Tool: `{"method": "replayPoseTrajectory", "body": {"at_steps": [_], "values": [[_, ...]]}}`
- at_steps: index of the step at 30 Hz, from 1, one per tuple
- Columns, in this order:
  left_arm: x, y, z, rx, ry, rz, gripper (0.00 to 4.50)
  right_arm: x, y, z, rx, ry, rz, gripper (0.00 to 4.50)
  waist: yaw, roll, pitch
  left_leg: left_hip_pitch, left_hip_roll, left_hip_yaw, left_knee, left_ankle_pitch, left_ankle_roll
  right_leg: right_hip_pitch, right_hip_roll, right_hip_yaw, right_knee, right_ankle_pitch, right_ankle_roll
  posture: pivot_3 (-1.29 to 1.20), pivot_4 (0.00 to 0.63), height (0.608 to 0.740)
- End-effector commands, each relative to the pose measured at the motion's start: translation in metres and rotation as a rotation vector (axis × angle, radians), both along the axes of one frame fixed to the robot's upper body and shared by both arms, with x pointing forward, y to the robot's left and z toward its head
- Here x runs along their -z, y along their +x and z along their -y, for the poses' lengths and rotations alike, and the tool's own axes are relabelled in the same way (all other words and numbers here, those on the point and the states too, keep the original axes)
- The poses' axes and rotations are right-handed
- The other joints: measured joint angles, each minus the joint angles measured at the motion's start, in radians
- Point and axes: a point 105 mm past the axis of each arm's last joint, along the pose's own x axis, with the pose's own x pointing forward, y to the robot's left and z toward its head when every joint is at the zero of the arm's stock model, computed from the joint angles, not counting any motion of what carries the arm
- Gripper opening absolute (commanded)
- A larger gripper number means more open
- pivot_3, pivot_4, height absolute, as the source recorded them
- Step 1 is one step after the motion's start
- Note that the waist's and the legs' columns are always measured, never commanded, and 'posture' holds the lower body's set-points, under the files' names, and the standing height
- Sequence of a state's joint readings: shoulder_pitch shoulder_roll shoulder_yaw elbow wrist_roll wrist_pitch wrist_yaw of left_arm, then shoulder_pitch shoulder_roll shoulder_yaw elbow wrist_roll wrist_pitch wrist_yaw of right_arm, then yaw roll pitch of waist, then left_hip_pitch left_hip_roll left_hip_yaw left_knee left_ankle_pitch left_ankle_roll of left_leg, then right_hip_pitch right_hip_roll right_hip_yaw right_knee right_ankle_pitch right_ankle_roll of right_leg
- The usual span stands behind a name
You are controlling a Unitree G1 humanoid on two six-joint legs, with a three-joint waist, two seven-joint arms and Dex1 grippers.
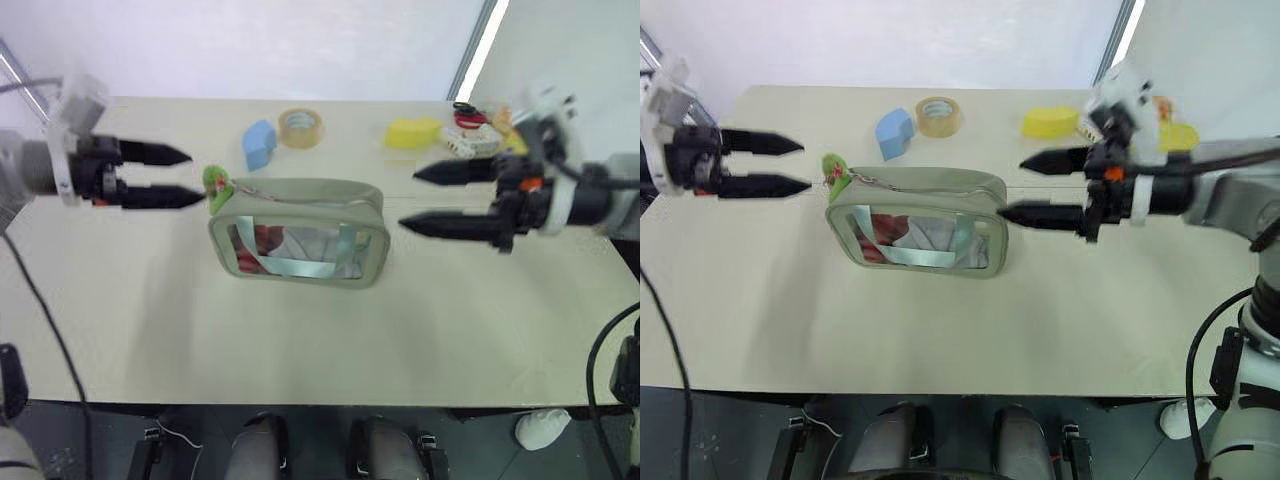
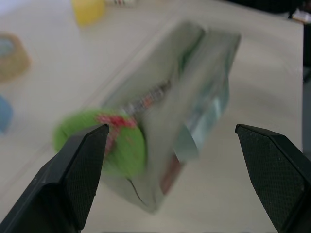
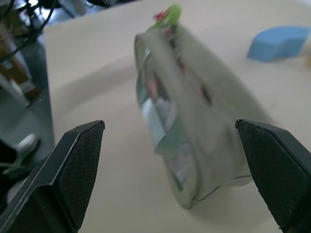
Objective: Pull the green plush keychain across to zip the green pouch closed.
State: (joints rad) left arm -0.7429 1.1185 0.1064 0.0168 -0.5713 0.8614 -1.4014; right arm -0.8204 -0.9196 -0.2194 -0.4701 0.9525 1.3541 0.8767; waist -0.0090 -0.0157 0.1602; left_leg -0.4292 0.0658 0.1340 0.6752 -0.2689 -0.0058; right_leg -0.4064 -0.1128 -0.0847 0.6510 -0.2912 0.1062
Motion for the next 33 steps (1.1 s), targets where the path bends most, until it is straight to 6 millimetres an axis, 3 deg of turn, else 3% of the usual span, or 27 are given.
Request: {"method": "replayPoseTrajectory", "body": {"at_steps": [1, 7, 12, 17, 23, 26, 30, 33], "values": [[-0.015, -0.004, -0.005, -0.032, 0.012, 0.093, 4.46, -0.006, -0.001, -0.003, 0.003, -0.006, 0.064, 4.50, 0.000, 0.000, 0.000, 0.000, 0.000, 0.000, 0.000, 0.000, 0.000, 0.000, 0.000, 0.000, 0.000, 0.000, 0.000, 0.00, 0.150, 0.740], [-0.020, 0.007, -0.011, -0.097, 0.001, 0.156, 4.46, -0.013, 0.006, -0.006, 0.005, -0.014, 0.110, 4.50, -0.002, 0.000, 0.000, 0.000, 0.000, 0.001, 0.000, 0.000, 0.000, 0.000, 0.000, 0.000, 0.000, 0.000, 0.000, 0.00, 0.150, 0.740], [-0.029, 0.011, -0.015, -0.123, -0.041, 0.176, 4.46, -0.019, 0.022, -0.025, 0.004, -0.016, 0.190, 4.50, -0.004, 0.000, 0.000, 0.000, 0.000, 0.002, 0.001, 0.000, 0.000, -0.001, 0.000, 0.000, 0.001, 0.000, 0.000, 0.00, 0.150, 0.740], [-0.016, 0.003, 0.001, -0.063, -0.052, 0.138, 4.46, -0.005, 0.031, -0.063, -0.086, -0.077, 0.261, 4.50, -0.005, 0.000, 0.000, -0.001, 0.000, 0.003, 0.000, 0.000, 0.000, -0.002, 0.000, 0.000, 0.001, 0.000, 0.000, 0.00, 0.150, 0.740], [-0.023, 0.000, 0.007, -0.058, -0.087, 0.141, 4.46, 0.028, 0.048, -0.082, -0.117, -0.178, 0.292, 4.50, -0.002, 0.000, 0.000, -0.002, 0.000, 0.002, 0.002, 0.000, 0.000, -0.002, 0.000, 0.000, 0.002, 0.000, 0.000, 0.00, 0.150, 0.740], [-0.021, -0.002, 0.009, -0.056, -0.078, 0.138, 4.50, 0.038, 0.049, -0.085, -0.151, -0.208, 0.291, 3.69, -0.002, 0.000, 0.000, -0.003, 0.000, 0.002, 0.002, 0.000, 0.000, -0.003, 0.000, 0.000, 0.002, 0.000, 0.000, 0.00, 0.150, 0.740], [-0.020, -0.003, 0.007, -0.069, -0.074, 0.138, 4.50, 0.040, 0.052, -0.086, -0.166, -0.227, 0.316, 1.59, -0.004, 0.000, 0.000, -0.003, 0.000, 0.002, 0.002, 0.000, 0.000, -0.003, 0.001, 0.000, 0.002, 0.000, 0.000, 0.00, 0.150, 0.740], [-0.020, -0.002, 0.006, -0.075, -0.074, 0.144, 4.50, 0.022, 0.074, -0.088, -0.095, -0.226, 0.429, 0.04, -0.005, 0.000, 0.000, -0.003, 0.000, 0.002, 0.003, 0.000, 0.000, -0.003, 0.001, 0.000, 0.002, 0.000, 0.000, 0.00, 0.150, 0.740]]}}
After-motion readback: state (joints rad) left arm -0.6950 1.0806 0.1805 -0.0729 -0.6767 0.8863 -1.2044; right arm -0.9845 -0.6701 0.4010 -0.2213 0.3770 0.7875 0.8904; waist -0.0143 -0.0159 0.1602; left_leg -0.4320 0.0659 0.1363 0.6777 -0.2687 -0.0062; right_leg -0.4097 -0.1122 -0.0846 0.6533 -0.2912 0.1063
